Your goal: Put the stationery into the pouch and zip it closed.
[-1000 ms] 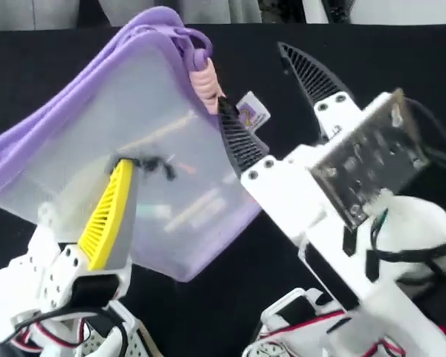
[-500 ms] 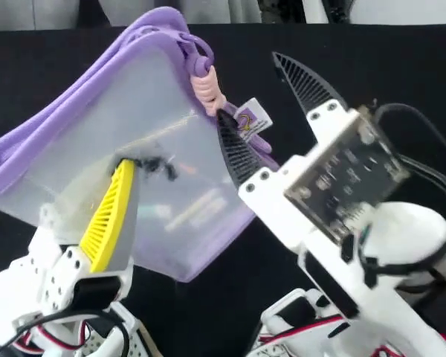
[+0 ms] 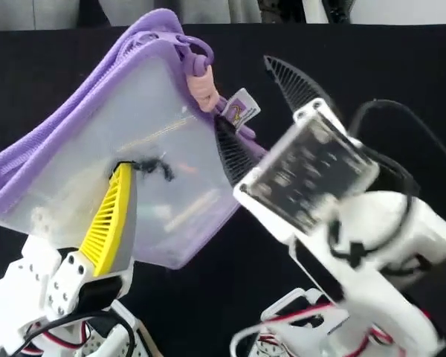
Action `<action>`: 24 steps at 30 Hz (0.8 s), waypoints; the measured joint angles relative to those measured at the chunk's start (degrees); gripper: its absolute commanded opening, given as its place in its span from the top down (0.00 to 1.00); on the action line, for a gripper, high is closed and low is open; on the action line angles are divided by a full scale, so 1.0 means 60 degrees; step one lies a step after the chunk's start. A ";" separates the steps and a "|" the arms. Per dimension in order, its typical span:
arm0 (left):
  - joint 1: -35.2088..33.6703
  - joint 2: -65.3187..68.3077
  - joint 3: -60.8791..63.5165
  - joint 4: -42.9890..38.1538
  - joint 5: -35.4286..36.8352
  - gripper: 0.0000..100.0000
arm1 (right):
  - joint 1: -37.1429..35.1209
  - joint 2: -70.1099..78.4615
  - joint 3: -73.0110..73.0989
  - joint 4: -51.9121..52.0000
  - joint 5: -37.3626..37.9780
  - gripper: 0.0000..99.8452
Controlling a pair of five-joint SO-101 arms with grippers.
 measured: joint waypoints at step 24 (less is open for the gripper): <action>0.0000 0.0000 0.0000 0.0000 -0.0088 0.97 | 0.1890 -0.1319 0.3766 -0.0117 0.0205 0.74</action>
